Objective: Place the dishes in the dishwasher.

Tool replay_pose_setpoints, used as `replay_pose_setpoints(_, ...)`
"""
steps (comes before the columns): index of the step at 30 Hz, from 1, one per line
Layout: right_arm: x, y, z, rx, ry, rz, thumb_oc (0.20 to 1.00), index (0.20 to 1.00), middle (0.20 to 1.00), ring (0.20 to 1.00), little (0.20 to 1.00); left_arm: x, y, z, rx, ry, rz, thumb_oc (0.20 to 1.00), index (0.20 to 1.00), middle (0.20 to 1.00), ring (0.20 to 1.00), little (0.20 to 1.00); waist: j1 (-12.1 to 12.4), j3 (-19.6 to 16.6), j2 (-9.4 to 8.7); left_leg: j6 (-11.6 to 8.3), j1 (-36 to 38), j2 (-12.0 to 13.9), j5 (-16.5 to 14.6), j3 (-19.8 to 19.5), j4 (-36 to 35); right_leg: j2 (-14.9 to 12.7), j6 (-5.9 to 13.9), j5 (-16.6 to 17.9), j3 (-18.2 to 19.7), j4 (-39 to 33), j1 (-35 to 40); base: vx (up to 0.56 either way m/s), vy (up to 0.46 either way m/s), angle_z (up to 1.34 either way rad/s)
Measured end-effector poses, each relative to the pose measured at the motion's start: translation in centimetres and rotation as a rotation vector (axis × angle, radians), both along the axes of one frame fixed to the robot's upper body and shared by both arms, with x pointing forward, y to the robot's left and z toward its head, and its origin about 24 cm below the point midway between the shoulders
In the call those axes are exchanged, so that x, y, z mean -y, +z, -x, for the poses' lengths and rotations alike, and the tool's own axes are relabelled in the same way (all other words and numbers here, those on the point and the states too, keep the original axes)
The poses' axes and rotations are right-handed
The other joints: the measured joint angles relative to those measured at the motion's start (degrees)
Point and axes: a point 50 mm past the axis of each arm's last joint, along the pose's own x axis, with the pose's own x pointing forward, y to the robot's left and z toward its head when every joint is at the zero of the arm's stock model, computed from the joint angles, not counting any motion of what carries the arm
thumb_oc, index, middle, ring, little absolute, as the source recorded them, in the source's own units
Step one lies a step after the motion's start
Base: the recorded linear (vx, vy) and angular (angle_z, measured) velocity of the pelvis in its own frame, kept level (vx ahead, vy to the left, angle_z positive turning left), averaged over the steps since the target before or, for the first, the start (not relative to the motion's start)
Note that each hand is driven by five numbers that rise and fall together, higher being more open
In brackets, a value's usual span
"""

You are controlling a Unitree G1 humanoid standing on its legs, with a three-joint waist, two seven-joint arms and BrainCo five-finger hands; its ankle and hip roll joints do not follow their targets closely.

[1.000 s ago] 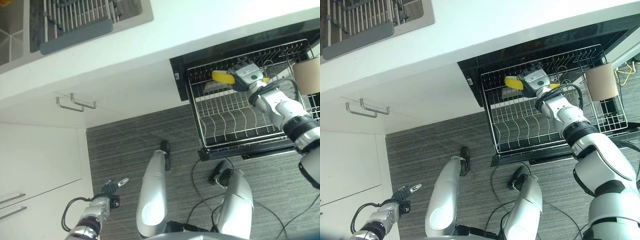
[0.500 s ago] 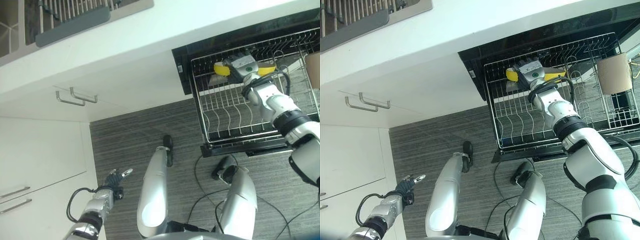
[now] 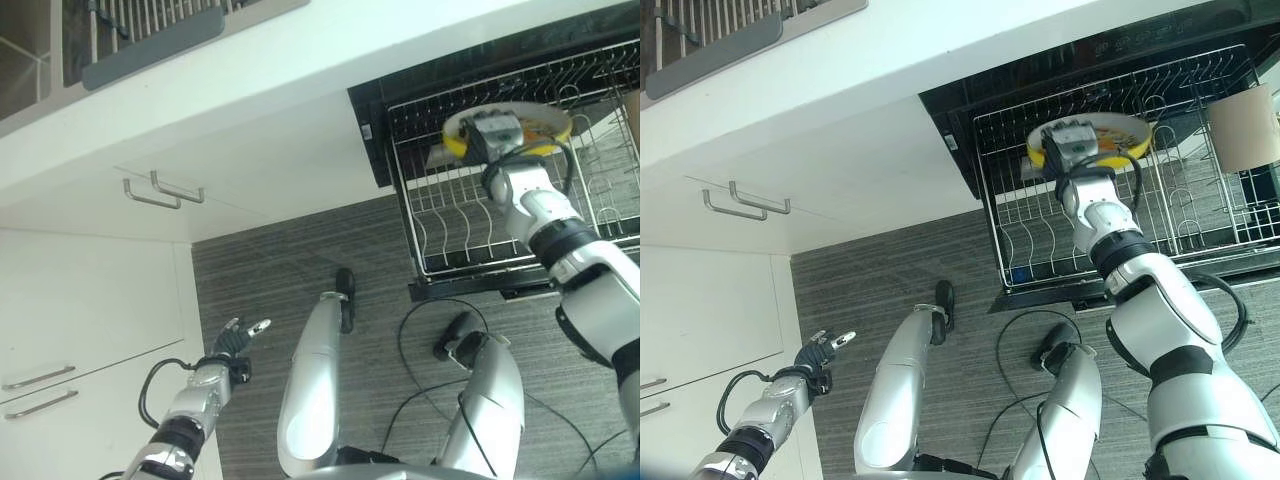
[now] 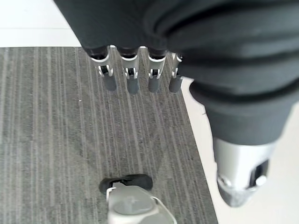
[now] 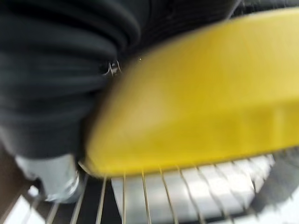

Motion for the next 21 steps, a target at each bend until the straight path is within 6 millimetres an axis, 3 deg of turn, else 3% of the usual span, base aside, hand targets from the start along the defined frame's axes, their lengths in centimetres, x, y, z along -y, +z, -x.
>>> replay_pose_setpoints(3, 1.9, -2.6, 0.8, -0.066, -0.1, -0.065, 1.0, 1.0, 1.0, 1.0, 1.0, -0.1, 0.0, 0.0, -0.001, 0.006, -0.003, 1.0, 1.0, 1.0, 1.0, 1.0, 0.1, 0.0, 0.01, -0.08, -0.1, 0.0, 0.0, 0.1, 0.0, 0.0, 0.02, 0.0, -0.1, -0.3, 0.1, 0.04, 0.003, -0.01)
replay_pose_setpoints(5, 2.8, -3.1, 1.2, -0.033, -0.135, -0.145, 1.0, 1.0, 1.0, 1.0, 1.0, -0.1, 0.1, 0.0, 0.001, 0.015, -0.007, 1.0, 1.0, 1.0, 1.0, 1.0, -0.2, 0.0, 0.0, -0.07, -0.1, 0.1, 0.0, 0.1, -0.1, 0.2, 0.0, 0.0, -0.2, -0.5, 0.2, 0.0, 0.0, 0.0)
replay_pose_setpoints(11, 2.9, -3.5, 1.7, 0.0, -0.162, -0.28, 1.0, 1.0, 1.0, 1.0, 1.0, -0.2, 0.1, 0.0, 0.001, 0.02, -0.007, 1.0, 1.0, 1.0, 1.0, 1.0, -0.7, 0.2, -0.19, 0.0, -0.3, 0.4, -0.1, -0.1, 0.6, 0.5, -0.04, 0.0, -0.3, -0.5, 0.2, 0.01, -0.005, -0.01)
replay_pose_setpoints(14, 3.1, -3.0, 1.9, 0.086, -0.182, -0.617, 1.0, 1.0, 1.0, 1.0, 1.0, -0.2, 0.1, -0.1, 0.0, 0.024, -0.009, 1.0, 1.0, 1.0, 1.0, 1.0, -1.0, 0.4, -0.6, 0.42, -0.9, 0.6, -0.6, -0.2, 1.7, 0.5, -0.02, 0.2, -0.1, -0.4, 0.0, 0.03, 0.032, -0.03)
replay_pose_setpoints(15, 3.3, -2.5, 2.2, 0.137, -0.19, -0.842, 1.0, 1.0, 1.0, 1.0, 1.0, -0.1, 0.0, 0.1, -0.002, 0.028, -0.008, 1.0, 1.0, 1.0, 1.0, 1.0, -1.0, 0.6, -0.91, 0.74, -0.9, 0.6, -1.0, 0.0, 1.9, 0.6, -0.02, 0.3, 0.1, -0.3, 0.0, 0.03, 0.022, -0.07)
replay_pose_setpoints(17, 2.9, -2.1, 2.8, 0.173, -0.173, -1.072, 1.0, 1.0, 1.0, 1.0, 1.0, -0.2, -0.2, 0.4, -0.005, 0.049, -0.007, 1.0, 1.0, 1.0, 1.0, 1.0, -1.9, 1.1, -1.76, 0.76, -0.9, 0.7, -1.1, 0.1, 1.9, 1.1, 0.03, 0.7, 0.3, -0.8, 0.0, 0.03, 0.025, -0.07)
replay_pose_setpoints(19, 1.5, -2.1, 4.0, 0.175, -0.083, -1.246, 1.0, 1.0, 1.0, 1.0, 1.0, -0.2, -0.6, 1.3, -0.015, 0.083, 0.007, 1.0, 1.0, 1.0, 1.0, 1.0, -2.9, 1.7, -2.75, 0.68, -0.9, 1.4, -1.4, 0.3, 2.4, 1.8, -0.01, 1.1, 0.6, -1.5, 0.1, 0.02, 0.021, -0.15)
replay_pose_setpoints(21, 0.6, -2.4, 4.3, 0.143, -0.053, -1.309, 1.0, 1.0, 1.0, 1.0, 1.0, 0.2, -1.1, 1.9, -0.031, 0.091, 0.02, 1.0, 1.0, 1.0, 1.0, 1.0, -3.8, 2.0, -3.14, 0.68, -1.0, 1.9, -1.9, 0.5, 2.9, 2.4, -0.02, 1.2, 0.8, -1.7, 0.1, 0.03, 0.016, -0.15)
